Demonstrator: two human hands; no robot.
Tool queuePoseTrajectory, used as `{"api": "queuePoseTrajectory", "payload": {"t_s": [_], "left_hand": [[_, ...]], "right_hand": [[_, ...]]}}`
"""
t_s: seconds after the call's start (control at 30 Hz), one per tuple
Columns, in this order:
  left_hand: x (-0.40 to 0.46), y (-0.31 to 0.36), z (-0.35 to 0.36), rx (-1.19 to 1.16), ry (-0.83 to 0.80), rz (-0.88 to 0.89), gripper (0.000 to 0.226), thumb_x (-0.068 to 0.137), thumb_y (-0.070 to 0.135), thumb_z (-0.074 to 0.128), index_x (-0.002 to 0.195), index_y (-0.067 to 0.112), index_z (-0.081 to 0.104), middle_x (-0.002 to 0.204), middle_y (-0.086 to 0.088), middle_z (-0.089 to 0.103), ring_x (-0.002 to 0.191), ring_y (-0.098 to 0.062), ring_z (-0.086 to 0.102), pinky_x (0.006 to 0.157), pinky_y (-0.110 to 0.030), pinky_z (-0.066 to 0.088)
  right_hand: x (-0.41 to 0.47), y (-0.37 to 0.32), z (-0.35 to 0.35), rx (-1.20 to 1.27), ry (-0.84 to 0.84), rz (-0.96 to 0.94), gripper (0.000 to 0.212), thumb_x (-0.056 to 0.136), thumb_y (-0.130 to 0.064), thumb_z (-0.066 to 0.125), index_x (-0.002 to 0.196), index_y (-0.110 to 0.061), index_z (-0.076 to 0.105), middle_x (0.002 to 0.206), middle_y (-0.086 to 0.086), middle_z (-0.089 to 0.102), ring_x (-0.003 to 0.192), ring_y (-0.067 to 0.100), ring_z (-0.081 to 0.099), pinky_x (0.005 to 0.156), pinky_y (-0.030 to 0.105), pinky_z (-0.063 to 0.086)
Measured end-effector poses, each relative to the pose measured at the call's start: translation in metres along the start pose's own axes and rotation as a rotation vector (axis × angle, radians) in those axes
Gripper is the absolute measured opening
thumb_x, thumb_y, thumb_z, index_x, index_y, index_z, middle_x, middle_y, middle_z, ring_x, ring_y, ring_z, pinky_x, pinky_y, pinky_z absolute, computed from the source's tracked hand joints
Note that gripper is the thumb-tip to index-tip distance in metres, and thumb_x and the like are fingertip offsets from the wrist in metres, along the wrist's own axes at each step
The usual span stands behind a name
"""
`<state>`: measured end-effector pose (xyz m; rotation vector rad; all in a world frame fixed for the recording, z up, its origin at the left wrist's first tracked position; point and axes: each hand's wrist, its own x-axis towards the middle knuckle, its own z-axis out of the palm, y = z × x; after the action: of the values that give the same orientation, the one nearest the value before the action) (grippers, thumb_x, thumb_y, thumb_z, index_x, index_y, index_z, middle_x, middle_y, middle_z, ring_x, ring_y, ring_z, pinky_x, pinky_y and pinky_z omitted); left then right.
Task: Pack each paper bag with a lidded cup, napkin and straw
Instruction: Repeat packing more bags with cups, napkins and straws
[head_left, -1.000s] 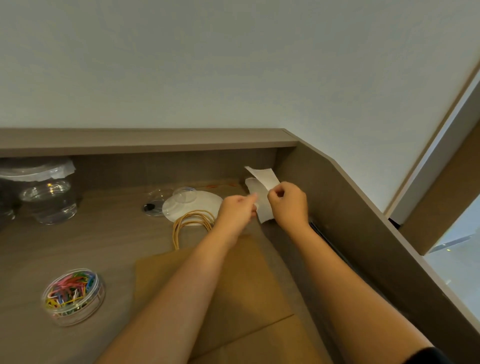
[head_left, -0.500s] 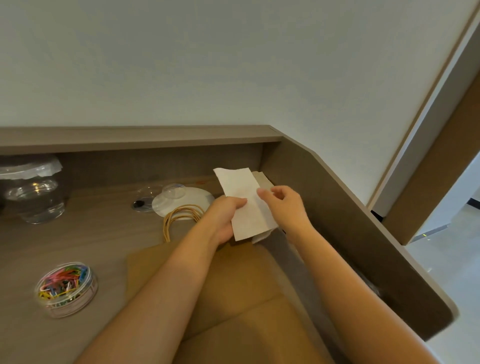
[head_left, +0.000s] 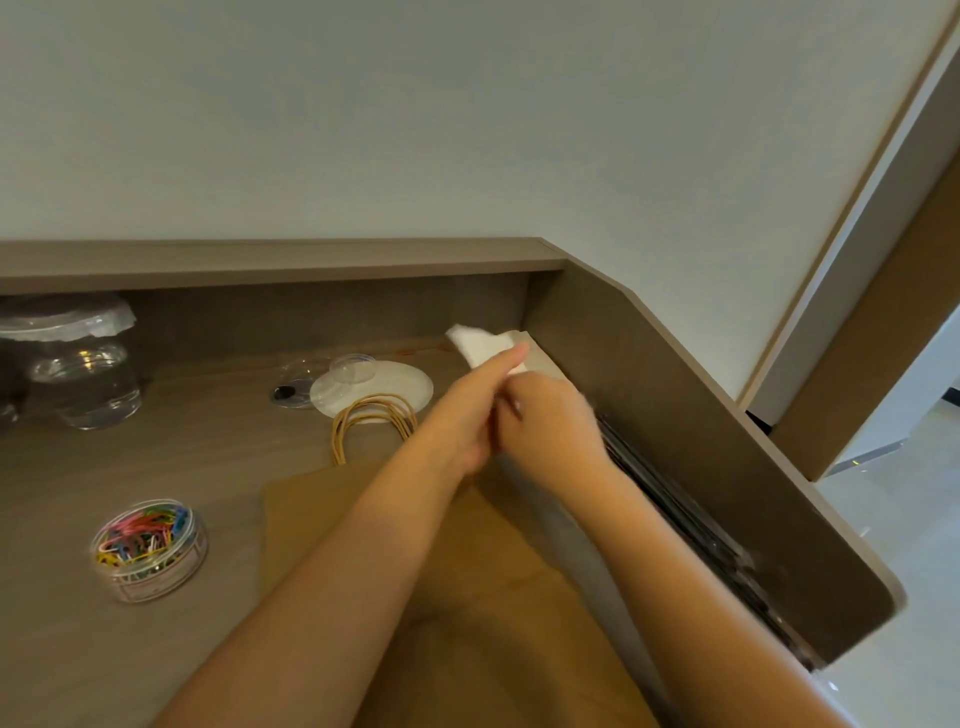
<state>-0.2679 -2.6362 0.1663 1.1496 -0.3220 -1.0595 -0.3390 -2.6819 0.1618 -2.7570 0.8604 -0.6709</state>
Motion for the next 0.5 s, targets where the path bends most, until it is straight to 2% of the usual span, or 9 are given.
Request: {"api": "queuePoseTrajectory", "payload": {"t_s": [0.07,0.13,0.17,0.23,0.27,0.33,0.4,0.5], "left_hand": [[0.002,-0.002,-0.003,-0.033,0.097,-0.047,0.016,0.095,0.015,0.052,0.104,0.003,0.056,0.091,-0.009,0.062,0.084,-0.022,0.06,0.08,-0.034,0.05],[0.005,-0.005,-0.01,-0.046,0.183,-0.06,0.025,0.096,0.008,0.047,0.12,0.002,0.049,0.099,-0.01,0.058,0.089,-0.024,0.057,0.08,-0.037,0.048],[0.005,-0.006,-0.012,-0.054,0.212,-0.051,0.027,0.097,0.006,0.045,0.123,0.004,0.047,0.102,-0.01,0.056,0.091,-0.025,0.056,0.081,-0.038,0.047],[0.006,-0.008,-0.016,-0.055,0.246,-0.046,0.036,0.097,0.006,0.045,0.132,0.007,0.042,0.113,-0.012,0.057,0.1,-0.029,0.056,0.086,-0.042,0.045],[0.007,-0.009,-0.017,-0.053,0.252,-0.048,0.038,0.097,0.005,0.046,0.134,0.009,0.041,0.121,-0.013,0.057,0.107,-0.031,0.055,0.089,-0.044,0.044],[0.006,-0.012,-0.015,-0.049,0.262,-0.062,0.039,0.097,0.004,0.046,0.135,0.009,0.042,0.129,-0.015,0.056,0.114,-0.033,0.054,0.091,-0.045,0.043],[0.004,-0.014,-0.012,-0.061,0.271,-0.07,0.038,0.097,0.004,0.045,0.134,0.008,0.043,0.129,-0.015,0.056,0.113,-0.033,0.054,0.089,-0.044,0.043],[0.0,-0.017,-0.008,-0.075,0.276,-0.071,0.037,0.097,0.003,0.045,0.133,0.008,0.044,0.129,-0.015,0.056,0.113,-0.033,0.054,0.091,-0.045,0.042]], "right_hand": [[-0.009,-0.007,0.0,0.093,-0.098,-0.015,0.025,0.096,-0.018,0.044,0.109,-0.014,0.066,0.1,0.001,0.067,0.092,0.016,0.062,0.083,0.025,0.048],[-0.016,0.0,-0.006,0.372,-0.155,0.058,0.02,0.094,-0.017,0.05,0.102,-0.015,0.068,0.088,-0.003,0.065,0.082,0.009,0.06,0.076,0.019,0.049],[-0.015,0.01,-0.009,0.45,-0.125,0.122,0.016,0.094,-0.017,0.052,0.097,-0.015,0.068,0.084,-0.004,0.063,0.078,0.008,0.058,0.072,0.016,0.048],[-0.006,0.04,-0.008,0.339,-0.07,0.279,0.012,0.093,-0.016,0.053,0.095,-0.015,0.065,0.084,-0.002,0.061,0.075,0.01,0.057,0.069,0.021,0.05],[-0.003,0.054,-0.006,0.202,-0.098,0.351,0.012,0.092,-0.015,0.052,0.098,-0.013,0.063,0.085,0.0,0.059,0.075,0.013,0.056,0.066,0.024,0.048],[-0.003,0.075,0.002,-0.027,-0.261,0.457,0.014,0.092,-0.013,0.051,0.102,-0.008,0.059,0.087,0.006,0.057,0.076,0.02,0.055,0.064,0.029,0.045],[-0.005,0.084,0.011,-0.108,-0.374,0.494,0.015,0.093,-0.014,0.052,0.106,-0.007,0.057,0.094,0.009,0.059,0.08,0.022,0.057,0.066,0.031,0.047],[-0.007,0.083,0.017,-0.159,-0.379,0.441,0.014,0.094,-0.01,0.05,0.107,-0.007,0.056,0.105,0.011,0.061,0.091,0.025,0.06,0.071,0.033,0.049]]}}
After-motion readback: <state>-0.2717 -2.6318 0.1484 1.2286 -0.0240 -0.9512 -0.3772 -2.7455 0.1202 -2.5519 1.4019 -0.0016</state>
